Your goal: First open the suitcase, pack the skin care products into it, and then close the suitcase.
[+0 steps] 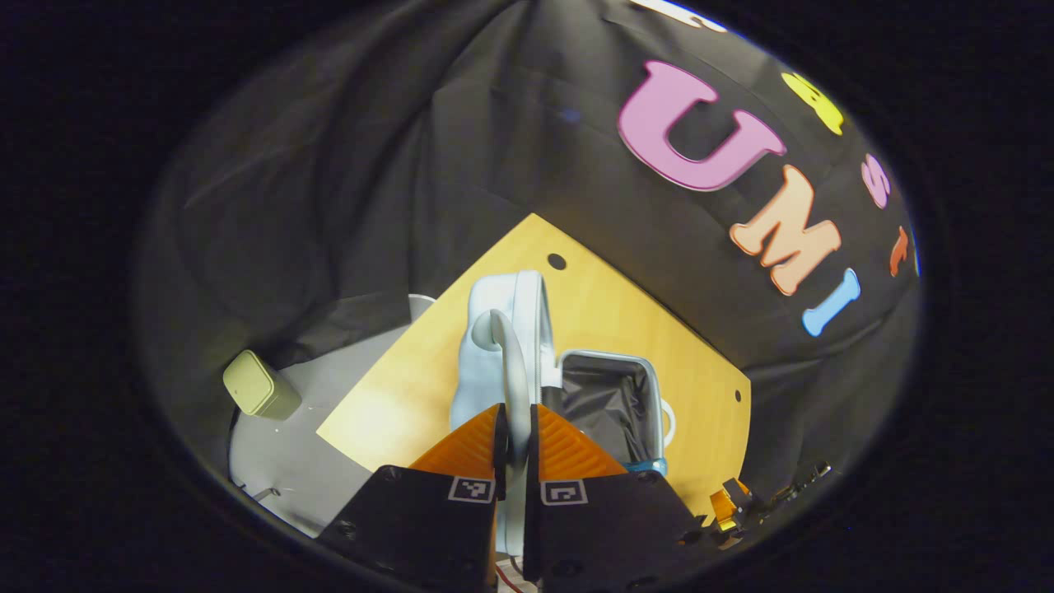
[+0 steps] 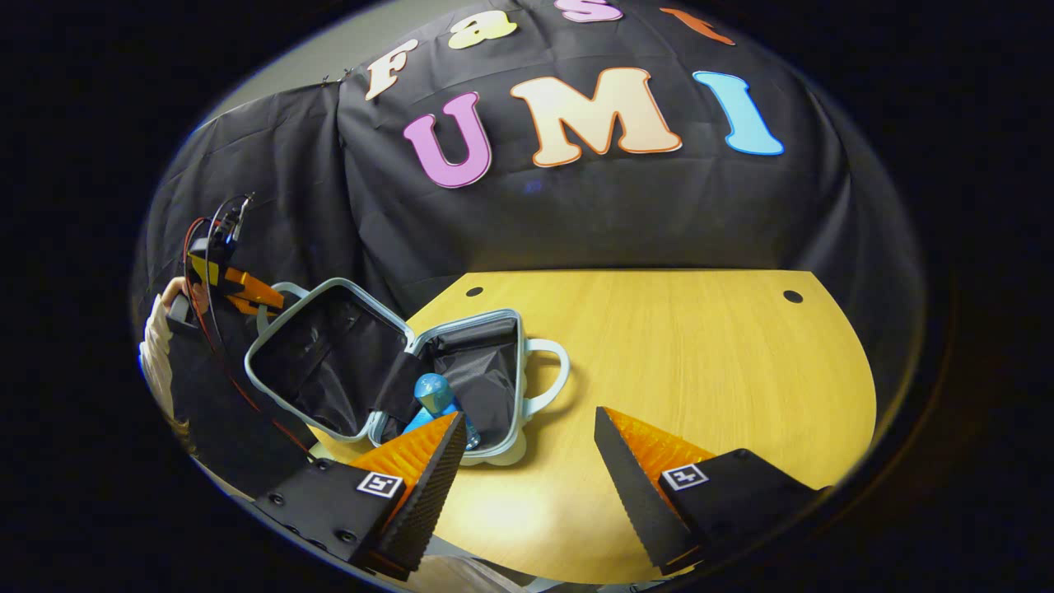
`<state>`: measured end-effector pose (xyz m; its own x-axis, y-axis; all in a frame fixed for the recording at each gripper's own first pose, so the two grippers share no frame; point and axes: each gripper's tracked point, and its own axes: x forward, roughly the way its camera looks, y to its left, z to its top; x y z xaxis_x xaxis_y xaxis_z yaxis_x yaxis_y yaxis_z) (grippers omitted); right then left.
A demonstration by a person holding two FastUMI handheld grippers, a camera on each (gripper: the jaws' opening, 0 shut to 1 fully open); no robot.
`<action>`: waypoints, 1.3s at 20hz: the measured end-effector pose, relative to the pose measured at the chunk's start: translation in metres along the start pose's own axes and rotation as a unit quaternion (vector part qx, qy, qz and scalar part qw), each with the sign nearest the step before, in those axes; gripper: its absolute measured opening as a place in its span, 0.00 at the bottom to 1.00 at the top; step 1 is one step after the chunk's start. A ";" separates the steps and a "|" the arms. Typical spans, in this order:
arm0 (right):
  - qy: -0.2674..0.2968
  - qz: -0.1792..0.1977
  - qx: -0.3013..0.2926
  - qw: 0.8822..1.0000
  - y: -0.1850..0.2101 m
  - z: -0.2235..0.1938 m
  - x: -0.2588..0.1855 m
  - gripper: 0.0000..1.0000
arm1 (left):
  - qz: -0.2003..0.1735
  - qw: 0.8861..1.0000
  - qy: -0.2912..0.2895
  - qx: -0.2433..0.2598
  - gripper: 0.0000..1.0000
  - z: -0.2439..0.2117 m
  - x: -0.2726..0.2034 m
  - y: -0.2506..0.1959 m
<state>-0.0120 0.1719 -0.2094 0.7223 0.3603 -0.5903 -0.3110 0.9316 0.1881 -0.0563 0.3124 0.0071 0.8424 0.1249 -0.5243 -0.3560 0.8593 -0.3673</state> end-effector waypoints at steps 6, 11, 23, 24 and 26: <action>-0.022 -0.026 0.013 0.999 -0.045 0.004 -0.028 0.98 | -0.032 0.997 0.031 0.070 0.11 -0.026 0.002 -0.100; -0.038 -0.040 0.038 0.998 -0.076 0.004 -0.053 0.98 | -0.078 0.992 0.048 0.090 0.11 -0.054 0.039 -0.184; -0.043 -0.062 0.009 0.997 -0.112 0.020 -0.073 0.98 | -0.091 0.980 0.117 0.130 0.32 -0.124 0.105 -0.274; -0.048 -0.062 0.008 0.997 -0.113 0.025 -0.071 0.98 | -0.094 0.980 0.117 0.130 0.40 -0.127 0.103 -0.276; -0.059 -0.062 0.005 0.996 -0.112 0.038 -0.072 0.98 | -0.095 0.981 0.112 0.129 0.65 -0.130 0.098 -0.276</action>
<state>-0.0056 0.0432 -0.1583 0.8226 0.2460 -0.5127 -0.2104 0.9693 0.1275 0.0717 0.0232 -0.0427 0.7638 -0.1373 -0.6307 -0.0623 0.9569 -0.2837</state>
